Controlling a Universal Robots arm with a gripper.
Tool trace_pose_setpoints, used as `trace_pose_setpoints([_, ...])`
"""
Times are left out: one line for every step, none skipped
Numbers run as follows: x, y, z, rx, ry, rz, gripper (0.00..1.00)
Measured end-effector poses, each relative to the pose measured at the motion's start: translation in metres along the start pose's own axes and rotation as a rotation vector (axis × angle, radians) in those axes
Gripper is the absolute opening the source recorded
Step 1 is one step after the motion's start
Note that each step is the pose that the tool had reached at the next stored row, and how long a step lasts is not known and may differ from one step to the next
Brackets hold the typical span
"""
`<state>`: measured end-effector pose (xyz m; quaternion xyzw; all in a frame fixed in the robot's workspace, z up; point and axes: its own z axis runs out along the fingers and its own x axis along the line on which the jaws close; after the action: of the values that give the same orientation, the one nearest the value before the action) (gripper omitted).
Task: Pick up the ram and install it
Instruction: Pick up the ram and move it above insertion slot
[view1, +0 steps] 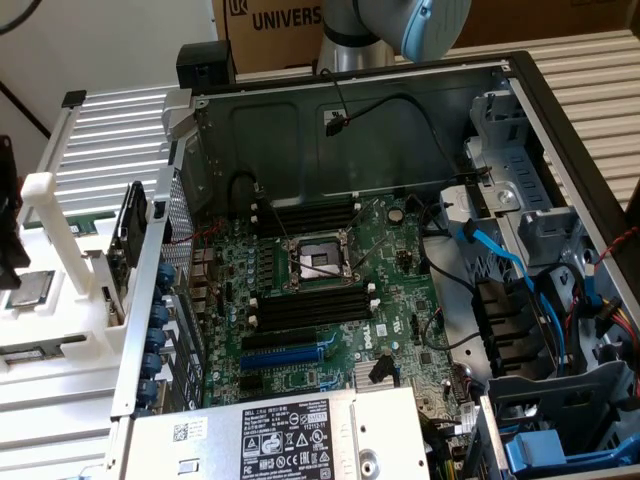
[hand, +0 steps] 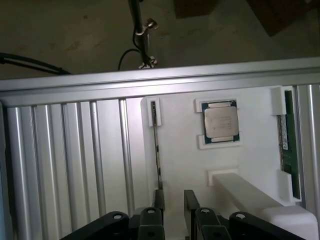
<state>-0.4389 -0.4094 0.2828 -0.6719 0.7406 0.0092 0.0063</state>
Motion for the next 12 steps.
trace_pose_setpoints([0.000, 0.0000, 0.0008, 0.0000, 0.0000, 0.000, 0.31])
trace_pose_setpoints([0.000, 0.0000, 0.0018, 0.0001, 0.0000, 0.000, 0.31])
trace_pose_setpoints([0.000, 0.0000, 0.0030, 0.0000, 0.0000, 0.000, 0.31])
trace_pose_setpoints([0.000, 0.0000, 0.0039, 0.0000, 0.0000, 0.000, 0.31])
trace_pose_setpoints([0.001, -0.0001, 0.0050, 0.0000, 0.0000, 0.000, 0.31])
trace_pose_setpoints([0.001, -0.0001, 0.0061, 0.0000, 0.0000, 0.000, 0.31])
trace_pose_setpoints([0.002, -0.0002, 0.0070, -0.0001, 0.0001, 0.000, 0.31])
trace_pose_setpoints([0.003, -0.0003, 0.0080, 0.0000, 0.0000, 0.000, 0.31])
trace_pose_setpoints([0.003, -0.0002, 0.0087, -0.0001, 0.0001, 0.000, 0.31])
trace_pose_setpoints([0.003, -0.0002, 0.0095, 0.0000, 0.0000, 0.000, 0.31])
trace_pose_setpoints([0.003, -0.0003, 0.0103, 0.0001, -0.0001, 0.000, 0.31])
trace_pose_setpoints([0.003, -0.0003, 0.0113, 0.0001, 0.0000, 0.000, 0.31])
